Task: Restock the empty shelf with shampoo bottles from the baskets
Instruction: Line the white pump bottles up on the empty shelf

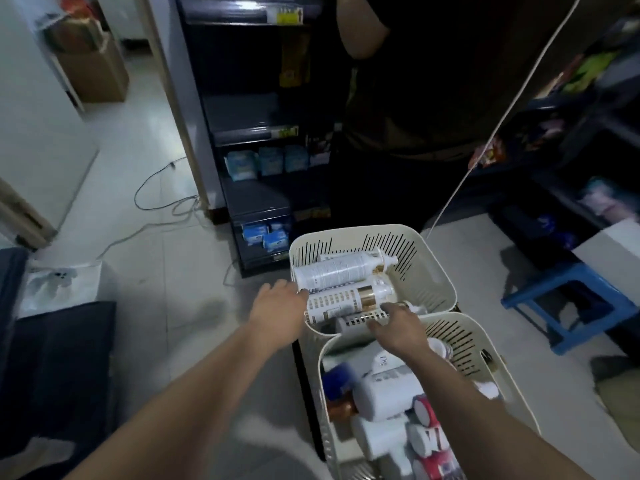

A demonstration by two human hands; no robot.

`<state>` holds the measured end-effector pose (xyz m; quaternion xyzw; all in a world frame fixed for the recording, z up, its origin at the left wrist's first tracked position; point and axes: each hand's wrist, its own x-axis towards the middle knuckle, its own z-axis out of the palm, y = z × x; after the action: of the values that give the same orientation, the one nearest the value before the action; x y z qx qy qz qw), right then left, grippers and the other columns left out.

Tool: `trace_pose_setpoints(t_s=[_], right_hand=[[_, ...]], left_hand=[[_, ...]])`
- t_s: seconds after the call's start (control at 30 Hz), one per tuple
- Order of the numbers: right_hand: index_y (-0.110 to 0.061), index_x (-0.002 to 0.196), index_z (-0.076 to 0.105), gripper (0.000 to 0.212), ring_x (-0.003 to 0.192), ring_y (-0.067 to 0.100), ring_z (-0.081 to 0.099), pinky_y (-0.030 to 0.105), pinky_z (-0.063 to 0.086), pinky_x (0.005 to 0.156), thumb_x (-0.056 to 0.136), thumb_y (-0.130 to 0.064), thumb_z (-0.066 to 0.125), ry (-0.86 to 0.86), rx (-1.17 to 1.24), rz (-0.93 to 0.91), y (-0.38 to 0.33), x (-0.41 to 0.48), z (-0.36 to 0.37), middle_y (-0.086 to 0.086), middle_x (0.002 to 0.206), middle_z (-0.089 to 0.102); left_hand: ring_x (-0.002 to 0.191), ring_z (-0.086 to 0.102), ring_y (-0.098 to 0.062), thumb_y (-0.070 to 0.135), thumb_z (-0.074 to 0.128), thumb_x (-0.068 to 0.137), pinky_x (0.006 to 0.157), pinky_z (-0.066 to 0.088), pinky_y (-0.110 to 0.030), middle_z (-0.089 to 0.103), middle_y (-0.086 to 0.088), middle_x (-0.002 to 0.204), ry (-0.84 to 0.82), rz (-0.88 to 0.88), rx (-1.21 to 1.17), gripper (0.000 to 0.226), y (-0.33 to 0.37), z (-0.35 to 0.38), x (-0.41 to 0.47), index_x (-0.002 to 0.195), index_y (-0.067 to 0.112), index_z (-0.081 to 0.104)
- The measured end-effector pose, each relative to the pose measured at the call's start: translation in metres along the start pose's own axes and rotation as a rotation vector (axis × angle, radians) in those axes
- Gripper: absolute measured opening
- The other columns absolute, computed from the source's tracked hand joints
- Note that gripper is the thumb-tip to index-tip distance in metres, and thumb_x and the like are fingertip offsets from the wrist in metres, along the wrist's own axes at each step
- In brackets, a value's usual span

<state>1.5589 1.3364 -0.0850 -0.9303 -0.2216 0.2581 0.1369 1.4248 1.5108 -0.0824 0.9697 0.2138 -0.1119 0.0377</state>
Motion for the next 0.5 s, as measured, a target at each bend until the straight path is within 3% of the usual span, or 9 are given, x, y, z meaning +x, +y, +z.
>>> trace_pose_setpoints(t_s=[0.13, 0.37, 0.5], right_hand=[[-0.013, 0.139, 0.051, 0.053, 0.121, 0.027, 0.057, 0.032, 0.045, 0.095, 0.094, -0.041, 0.058, -0.032, 0.042, 0.078, -0.018, 0.008, 0.001, 0.011, 0.139, 0.056], [-0.010, 0.136, 0.049, 0.053, 0.118, 0.029, 0.056, 0.041, 0.047, 0.100, 0.095, -0.043, 0.055, -0.103, 0.208, 0.255, -0.036, 0.056, 0.010, 0.013, 0.134, 0.057], [0.005, 0.140, 0.040, 0.059, 0.128, 0.034, 0.049, 0.038, 0.042, 0.103, 0.098, -0.034, 0.056, -0.086, 0.424, 0.425, -0.040, 0.092, 0.011, 0.021, 0.142, 0.048]], left_hand=[[0.121, 0.044, -0.024, 0.033, 0.054, 0.093, 0.099, 0.035, -0.039, 0.052, -0.005, 0.129, -0.035, 0.088, 0.005, 0.043, -0.017, -0.002, 0.026, 0.132, 0.017, 0.047], [0.123, 0.044, -0.025, 0.033, 0.054, 0.093, 0.102, 0.036, -0.040, 0.051, -0.007, 0.131, -0.117, 0.219, 0.025, 0.045, -0.028, 0.002, 0.091, 0.135, 0.015, 0.047], [0.126, 0.044, -0.026, 0.032, 0.054, 0.094, 0.107, 0.034, -0.041, 0.046, -0.009, 0.140, -0.160, 0.260, -0.004, 0.054, -0.027, 0.010, 0.140, 0.143, 0.014, 0.039]])
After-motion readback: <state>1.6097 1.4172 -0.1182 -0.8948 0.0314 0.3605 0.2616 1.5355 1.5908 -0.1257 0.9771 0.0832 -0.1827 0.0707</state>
